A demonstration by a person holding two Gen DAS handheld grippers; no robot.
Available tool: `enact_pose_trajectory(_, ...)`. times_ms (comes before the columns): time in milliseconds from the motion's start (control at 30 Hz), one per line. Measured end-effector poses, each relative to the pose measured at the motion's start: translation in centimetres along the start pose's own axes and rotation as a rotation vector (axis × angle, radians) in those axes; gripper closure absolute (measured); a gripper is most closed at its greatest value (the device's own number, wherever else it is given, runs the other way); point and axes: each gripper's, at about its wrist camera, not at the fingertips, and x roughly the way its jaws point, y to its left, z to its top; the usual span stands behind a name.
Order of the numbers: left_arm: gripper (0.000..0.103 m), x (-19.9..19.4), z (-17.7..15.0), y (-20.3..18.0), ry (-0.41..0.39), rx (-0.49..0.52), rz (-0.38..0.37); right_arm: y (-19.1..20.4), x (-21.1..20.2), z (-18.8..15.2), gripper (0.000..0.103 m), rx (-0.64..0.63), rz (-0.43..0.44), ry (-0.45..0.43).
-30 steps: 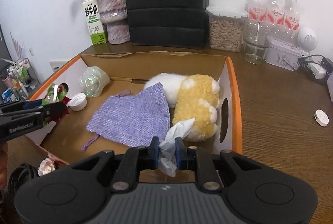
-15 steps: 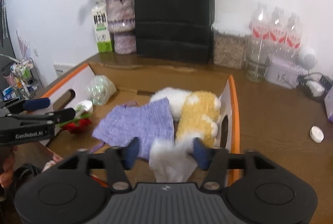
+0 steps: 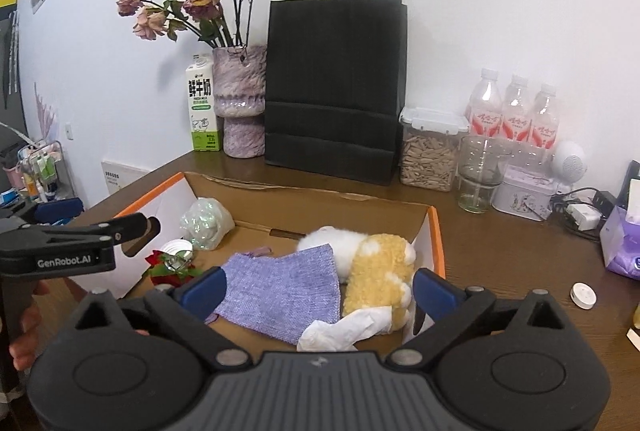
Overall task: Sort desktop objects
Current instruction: 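Carry the ornament and tissue into the box and release both, then move the right tool to the table and grasp the navy glasses case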
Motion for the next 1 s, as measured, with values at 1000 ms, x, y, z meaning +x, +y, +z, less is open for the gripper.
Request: enact_pose_trajectory(1000, 0.000, -13.2, 0.2, 3.0, -0.105, 0.003, -0.025, 6.9, -14.2, -3.0, 0.000, -0.048, -0.111, -0.163)
